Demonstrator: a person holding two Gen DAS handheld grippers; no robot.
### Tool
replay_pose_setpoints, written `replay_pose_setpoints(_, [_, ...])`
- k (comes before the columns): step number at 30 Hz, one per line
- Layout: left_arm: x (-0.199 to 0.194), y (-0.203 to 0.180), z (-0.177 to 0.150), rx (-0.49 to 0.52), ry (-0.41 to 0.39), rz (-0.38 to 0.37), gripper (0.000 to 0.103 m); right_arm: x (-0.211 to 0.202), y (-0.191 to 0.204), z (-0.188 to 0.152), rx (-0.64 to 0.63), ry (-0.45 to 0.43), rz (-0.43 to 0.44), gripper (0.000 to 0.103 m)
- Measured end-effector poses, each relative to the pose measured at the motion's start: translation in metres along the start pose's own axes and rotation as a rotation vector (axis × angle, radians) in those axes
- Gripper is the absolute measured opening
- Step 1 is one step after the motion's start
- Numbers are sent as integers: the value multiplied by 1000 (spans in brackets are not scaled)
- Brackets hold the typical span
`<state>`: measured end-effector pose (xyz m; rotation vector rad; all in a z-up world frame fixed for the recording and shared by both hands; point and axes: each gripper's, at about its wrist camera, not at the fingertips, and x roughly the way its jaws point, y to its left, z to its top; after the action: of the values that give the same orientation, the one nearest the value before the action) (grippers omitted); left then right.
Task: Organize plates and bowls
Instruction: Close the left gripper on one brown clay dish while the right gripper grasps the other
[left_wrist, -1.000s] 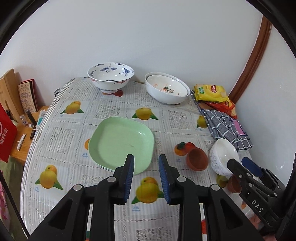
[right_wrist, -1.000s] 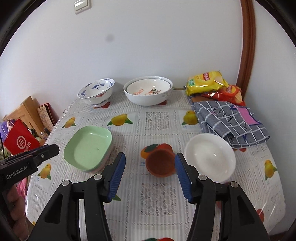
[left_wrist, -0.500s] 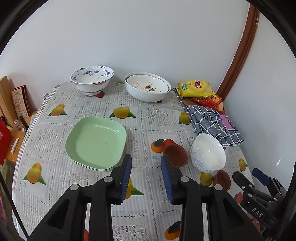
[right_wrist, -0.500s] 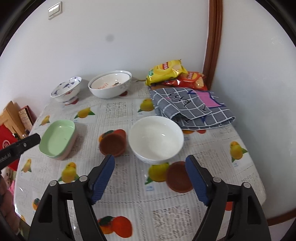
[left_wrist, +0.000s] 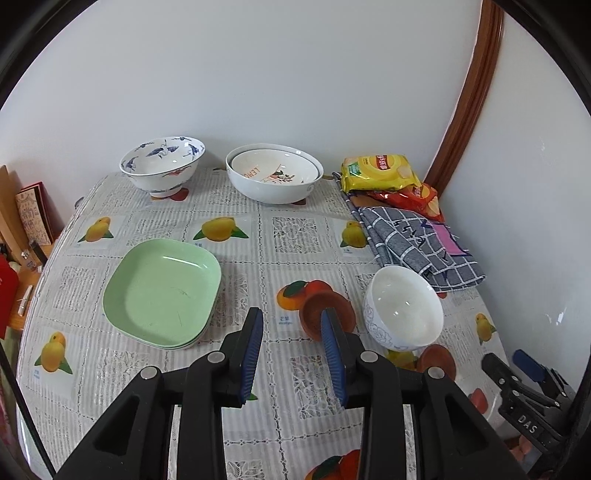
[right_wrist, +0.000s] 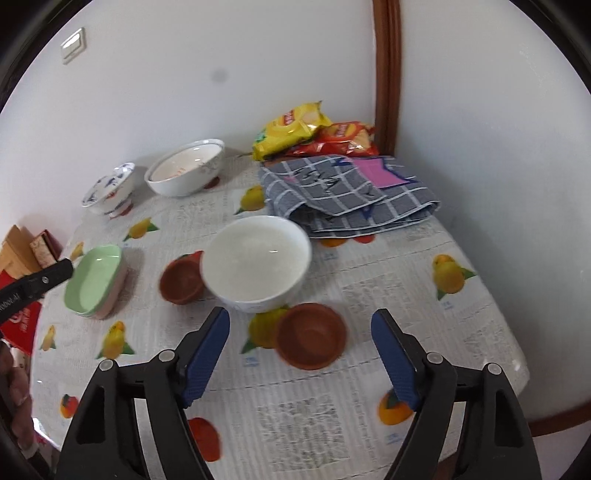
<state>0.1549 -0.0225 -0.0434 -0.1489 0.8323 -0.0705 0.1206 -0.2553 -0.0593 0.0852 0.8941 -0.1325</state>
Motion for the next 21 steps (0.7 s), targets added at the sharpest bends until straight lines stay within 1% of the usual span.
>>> replay_pose_setpoints(2, [7,-4,1,16,13,25,31,2,-6,-1,-5,2,3,79])
replay_pose_setpoints(3, [10,-6,0,24,18,20,31,3,-9,-2,-2,-1,4,77])
replay_pose_setpoints(4, [13,-7,1,30,23,14,31,6,-13,-3,2,4,9,71])
replay_pose_setpoints(6, [20,-9,0,37,35,8,31,15,-18,-5,13,38,21,65])
replay_pose_setpoints(9, [34,-11,-1,35,78,-2,31,29,-25,-11,38,65,16,62])
replay_pose_setpoints(10, [40,-12,-2,37,97,-8,31,32,-27,-14,42,72,15,62])
replay_pose_setpoints(12, [48,-15,-4,48,111,-10,31,40,-31,-17,50,98,18,62])
replay_pose_setpoints(15, [60,-17,-7,48,130,-4,31,48,-36,-21,61,98,5,62])
replay_pose_setpoints(19, [76,-19,-9,47,155,3,31,60,-41,-26,77,108,46,62])
replay_pose_setpoints(20, [80,-19,-10,42,161,5,32,62,-42,-26,79,111,51,62])
replay_pose_setpoints(21, [83,-18,-10,36,166,6,36,65,-43,-27,85,115,55,62])
